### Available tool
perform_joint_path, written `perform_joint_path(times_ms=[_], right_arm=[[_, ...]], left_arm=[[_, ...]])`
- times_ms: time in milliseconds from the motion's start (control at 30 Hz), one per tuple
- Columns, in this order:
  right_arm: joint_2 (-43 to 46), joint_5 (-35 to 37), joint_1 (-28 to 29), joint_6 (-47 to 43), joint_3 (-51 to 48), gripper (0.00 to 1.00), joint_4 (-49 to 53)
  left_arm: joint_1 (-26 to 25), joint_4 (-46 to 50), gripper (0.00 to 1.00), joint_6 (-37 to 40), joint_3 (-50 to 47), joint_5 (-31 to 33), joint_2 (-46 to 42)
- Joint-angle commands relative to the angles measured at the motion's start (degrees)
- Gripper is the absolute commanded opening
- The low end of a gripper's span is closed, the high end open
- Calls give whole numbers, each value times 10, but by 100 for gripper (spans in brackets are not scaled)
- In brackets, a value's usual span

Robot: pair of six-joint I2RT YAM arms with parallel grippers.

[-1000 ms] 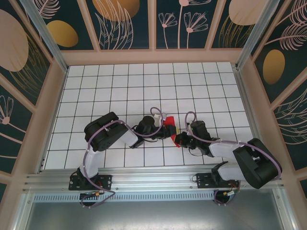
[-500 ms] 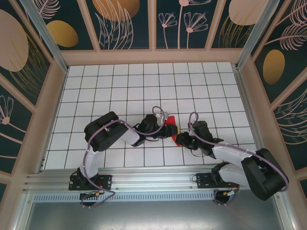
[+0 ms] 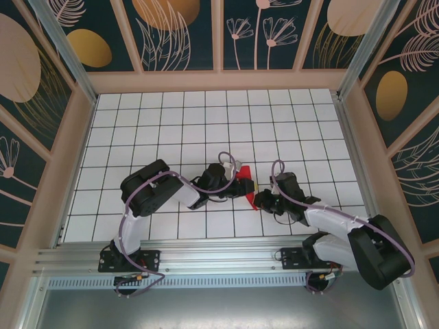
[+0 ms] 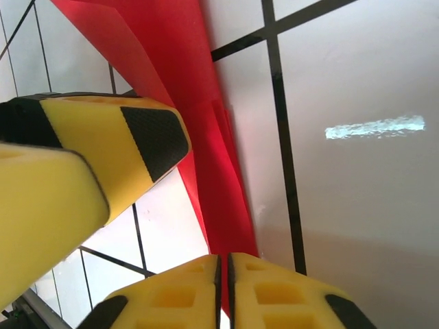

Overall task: Fold a paper plane with a square sheet of paper (pick it up from the middle)
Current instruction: Fold the wing for the fifth time at the center of the table.

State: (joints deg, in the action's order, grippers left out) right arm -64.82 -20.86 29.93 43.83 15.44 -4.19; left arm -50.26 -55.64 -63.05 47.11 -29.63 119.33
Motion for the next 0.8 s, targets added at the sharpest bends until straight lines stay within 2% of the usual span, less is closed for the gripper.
perform_joint_path(times_ms=[0, 267, 400, 567, 767], right_arm=[[-10, 16, -4, -8, 7, 10, 31], [23, 31, -4, -15, 17, 12, 55], [58, 29, -3, -24, 27, 20, 70], [50, -23, 0, -24, 20, 37, 26], [16, 7, 0, -33, 29, 37, 39]], left_arm=[[5, 58, 49, 18, 0, 12, 26], [5, 62, 49, 19, 3, 9, 29], [5, 62, 49, 18, 3, 8, 29], [5, 63, 49, 19, 3, 6, 29], [5, 63, 48, 19, 5, 4, 30]])
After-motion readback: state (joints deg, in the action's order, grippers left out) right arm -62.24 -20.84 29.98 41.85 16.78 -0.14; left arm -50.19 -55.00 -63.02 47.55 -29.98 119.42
